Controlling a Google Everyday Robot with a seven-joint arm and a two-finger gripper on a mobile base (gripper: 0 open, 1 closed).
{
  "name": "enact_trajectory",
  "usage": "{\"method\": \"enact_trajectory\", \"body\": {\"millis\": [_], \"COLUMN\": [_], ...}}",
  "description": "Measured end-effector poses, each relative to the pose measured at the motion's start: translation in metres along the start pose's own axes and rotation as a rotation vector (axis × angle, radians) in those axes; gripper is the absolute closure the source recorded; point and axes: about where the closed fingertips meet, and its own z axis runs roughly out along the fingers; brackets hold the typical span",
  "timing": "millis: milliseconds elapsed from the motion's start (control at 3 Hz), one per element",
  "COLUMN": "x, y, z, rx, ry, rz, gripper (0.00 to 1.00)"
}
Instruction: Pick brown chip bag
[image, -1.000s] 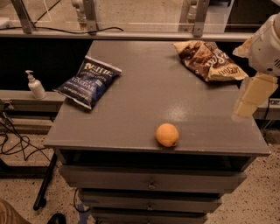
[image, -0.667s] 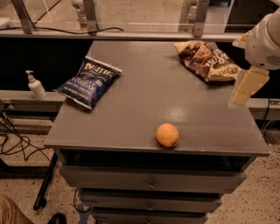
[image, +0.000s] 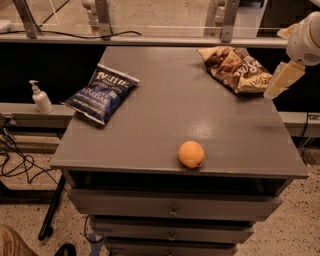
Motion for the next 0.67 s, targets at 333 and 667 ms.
{"method": "enact_trajectory", "body": {"millis": [333, 667], "x": [0.016, 0.030], "y": [-0.031, -0.042], "z": [0.019, 0.041], "rx": [0.040, 0.048], "ry": [-0.070, -0.115], "rz": [0.103, 0.223], "gripper": [0.00, 0.00]}}
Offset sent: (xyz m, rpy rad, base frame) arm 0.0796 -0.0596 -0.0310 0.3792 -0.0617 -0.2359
